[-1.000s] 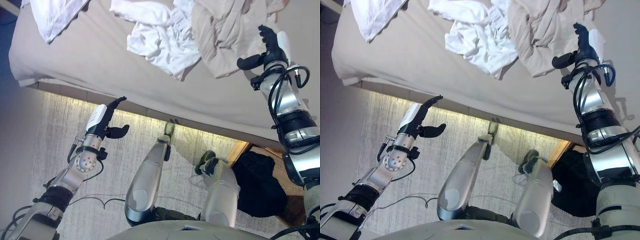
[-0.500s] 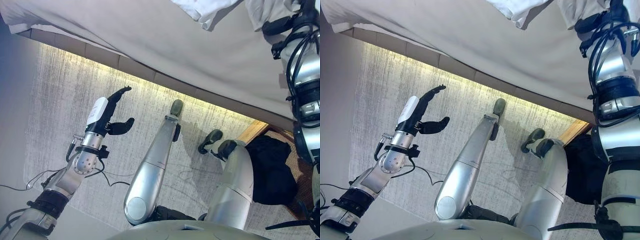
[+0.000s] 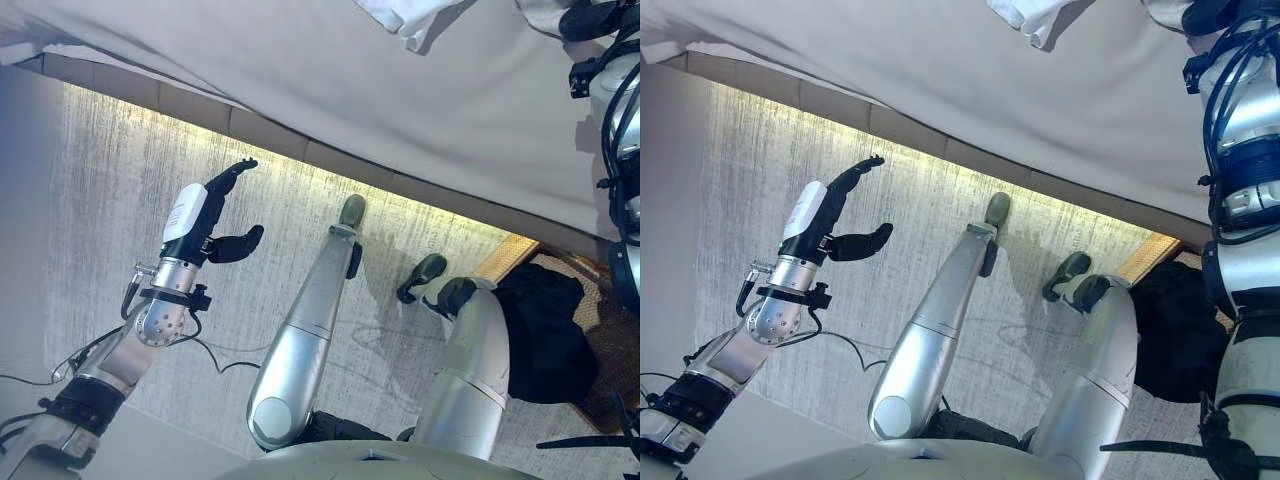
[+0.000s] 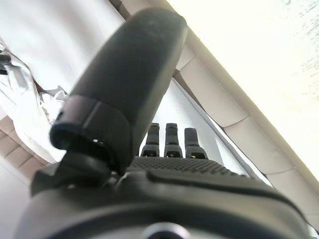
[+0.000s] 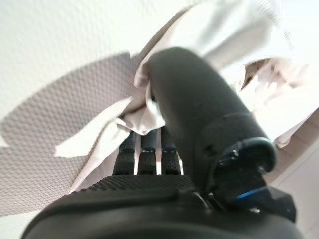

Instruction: Pick up the clothes from the bed and place them into the basket

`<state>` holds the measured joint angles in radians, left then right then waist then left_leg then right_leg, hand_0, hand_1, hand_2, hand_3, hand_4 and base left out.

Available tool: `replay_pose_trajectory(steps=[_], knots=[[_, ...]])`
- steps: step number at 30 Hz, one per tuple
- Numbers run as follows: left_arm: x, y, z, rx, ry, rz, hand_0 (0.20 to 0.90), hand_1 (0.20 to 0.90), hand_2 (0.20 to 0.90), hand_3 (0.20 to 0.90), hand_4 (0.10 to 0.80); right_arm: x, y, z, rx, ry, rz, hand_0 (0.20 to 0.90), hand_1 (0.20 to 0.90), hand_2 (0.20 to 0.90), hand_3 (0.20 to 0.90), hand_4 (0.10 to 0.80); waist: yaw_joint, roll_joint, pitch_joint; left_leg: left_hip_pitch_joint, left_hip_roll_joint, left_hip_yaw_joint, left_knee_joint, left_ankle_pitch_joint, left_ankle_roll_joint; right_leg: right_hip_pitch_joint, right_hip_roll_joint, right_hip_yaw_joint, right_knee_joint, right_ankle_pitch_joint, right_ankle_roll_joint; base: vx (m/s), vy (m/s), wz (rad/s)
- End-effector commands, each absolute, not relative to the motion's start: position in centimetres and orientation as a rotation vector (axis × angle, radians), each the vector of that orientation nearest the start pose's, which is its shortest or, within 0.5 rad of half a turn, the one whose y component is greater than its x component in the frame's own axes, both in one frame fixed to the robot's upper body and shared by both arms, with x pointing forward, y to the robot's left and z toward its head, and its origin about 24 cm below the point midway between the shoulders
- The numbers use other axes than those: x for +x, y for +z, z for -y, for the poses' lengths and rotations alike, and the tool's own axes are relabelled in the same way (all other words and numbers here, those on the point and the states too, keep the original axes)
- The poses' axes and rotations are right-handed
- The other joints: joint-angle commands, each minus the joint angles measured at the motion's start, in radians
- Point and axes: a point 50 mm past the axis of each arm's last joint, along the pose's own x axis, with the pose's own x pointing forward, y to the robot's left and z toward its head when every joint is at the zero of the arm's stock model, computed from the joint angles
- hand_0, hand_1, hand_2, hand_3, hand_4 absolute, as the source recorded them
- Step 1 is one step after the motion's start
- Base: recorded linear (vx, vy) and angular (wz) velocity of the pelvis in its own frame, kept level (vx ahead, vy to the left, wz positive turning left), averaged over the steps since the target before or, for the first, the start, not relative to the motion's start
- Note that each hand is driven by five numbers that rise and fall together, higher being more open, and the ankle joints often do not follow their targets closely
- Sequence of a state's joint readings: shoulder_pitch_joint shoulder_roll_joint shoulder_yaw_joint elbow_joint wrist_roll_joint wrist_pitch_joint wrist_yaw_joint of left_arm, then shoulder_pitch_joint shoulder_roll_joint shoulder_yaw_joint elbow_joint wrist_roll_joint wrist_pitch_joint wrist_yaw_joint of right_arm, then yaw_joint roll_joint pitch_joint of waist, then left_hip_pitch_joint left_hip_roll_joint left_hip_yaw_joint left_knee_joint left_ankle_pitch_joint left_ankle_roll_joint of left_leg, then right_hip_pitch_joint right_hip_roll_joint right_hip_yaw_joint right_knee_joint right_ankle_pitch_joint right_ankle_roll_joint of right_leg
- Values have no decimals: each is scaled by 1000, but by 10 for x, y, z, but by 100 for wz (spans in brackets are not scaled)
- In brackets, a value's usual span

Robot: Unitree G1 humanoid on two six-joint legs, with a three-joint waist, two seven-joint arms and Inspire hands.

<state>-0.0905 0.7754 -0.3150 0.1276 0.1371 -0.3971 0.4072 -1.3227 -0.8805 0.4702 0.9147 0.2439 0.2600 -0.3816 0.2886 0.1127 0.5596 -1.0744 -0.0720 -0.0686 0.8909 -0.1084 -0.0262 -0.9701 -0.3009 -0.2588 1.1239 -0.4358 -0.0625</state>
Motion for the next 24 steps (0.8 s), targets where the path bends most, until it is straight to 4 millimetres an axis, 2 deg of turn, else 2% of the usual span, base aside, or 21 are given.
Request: replay_pose_trajectory(steps=[1,6,12,18,19,24], knots=[[248,112,-225,697,6,548,900,900,900,900,800,372,328,314,-642,-679,261,300,300,300,200,100,10,28,-40,124,5,41,9,-113,53,89,68,-58,-87,118,16,41,33,5],[248,109,-232,703,-1,506,900,900,900,900,800,369,312,331,-585,-669,201,300,300,300,200,100,7,6,-40,320,8,34,-106,-97,34,290,61,-67,-190,125,28,76,50,-3],[252,109,-237,708,-15,474,900,900,900,900,800,362,305,349,-545,-673,156,300,300,300,200,100,1,-15,-40,507,8,22,-239,-68,25,478,51,-75,-316,148,36,70,40,-10],[258,100,-241,722,-15,393,900,900,900,900,800,356,297,360,-470,-618,140,300,300,300,200,100,-26,-49,-88,676,33,20,-386,-40,11,653,79,-75,-501,189,42,43,38,-19],[259,98,-243,727,-10,368,900,900,900,900,800,356,294,361,-453,-585,135,300,300,300,200,100,-35,-59,-106,706,43,31,-425,-10,15,683,84,-88,-555,225,36,-9,66,-12],[263,94,-245,739,2,321,900,900,900,900,800,350,288,367,-433,-530,151,300,300,300,200,100,-75,-98,-164,819,69,67,-483,-29,12,798,107,-71,-682,255,52,50,32,-28]])
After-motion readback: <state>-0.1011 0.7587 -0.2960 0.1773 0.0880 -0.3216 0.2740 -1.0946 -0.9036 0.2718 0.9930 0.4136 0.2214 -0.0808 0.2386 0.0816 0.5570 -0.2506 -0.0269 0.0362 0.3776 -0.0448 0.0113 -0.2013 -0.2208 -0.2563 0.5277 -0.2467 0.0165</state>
